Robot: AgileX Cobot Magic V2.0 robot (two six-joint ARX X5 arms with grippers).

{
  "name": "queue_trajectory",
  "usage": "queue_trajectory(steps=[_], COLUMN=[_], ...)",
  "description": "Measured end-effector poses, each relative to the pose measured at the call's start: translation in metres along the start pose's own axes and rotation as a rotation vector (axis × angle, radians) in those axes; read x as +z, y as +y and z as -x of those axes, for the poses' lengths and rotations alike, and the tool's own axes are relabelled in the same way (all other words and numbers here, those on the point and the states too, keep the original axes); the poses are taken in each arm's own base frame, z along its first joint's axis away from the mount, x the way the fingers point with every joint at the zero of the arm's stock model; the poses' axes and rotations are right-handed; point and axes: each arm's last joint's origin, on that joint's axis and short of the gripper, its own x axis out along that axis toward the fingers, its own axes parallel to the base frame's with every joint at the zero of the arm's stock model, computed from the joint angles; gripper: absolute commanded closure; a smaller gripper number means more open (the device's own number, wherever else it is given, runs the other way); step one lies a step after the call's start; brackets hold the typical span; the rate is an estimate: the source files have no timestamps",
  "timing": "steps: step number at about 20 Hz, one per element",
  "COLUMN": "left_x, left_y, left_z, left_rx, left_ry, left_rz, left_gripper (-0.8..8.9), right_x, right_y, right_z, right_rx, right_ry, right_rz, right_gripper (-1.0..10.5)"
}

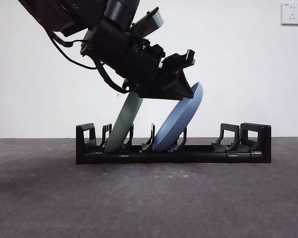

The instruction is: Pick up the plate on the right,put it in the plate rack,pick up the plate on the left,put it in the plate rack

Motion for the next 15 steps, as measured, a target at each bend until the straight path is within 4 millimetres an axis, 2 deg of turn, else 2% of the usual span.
queue_trajectory(steps=[4, 7, 11, 15], left_x=[0.008, 0.031, 0.053, 0.064], left_y=[-0.004, -0.011, -0.022, -0.037], left_z=[0.011, 0.037, 0.089, 0.157], left_rx=[-0.017, -0.022, -0.023, -0.033], left_ry=[0.012, -0.018, 0.042, 0.132], left_rz=[0.014, 0.011, 0.022, 0.04], left_gripper=[6.77, 6.77, 6.79, 6.8], right_x=[0.0, 0.0, 0.0, 0.0], right_y=[0.0, 0.0, 0.0, 0.0], right_z=[0.0, 0.0, 0.0, 0.0], right_rx=[0.0, 0.0, 0.0, 0.0], right_ry=[0.0, 0.0, 0.0, 0.0], right_rz=[0.001, 0.004, 0.008, 0.025], right_gripper=[4.1, 4.1, 4.1, 4.1])
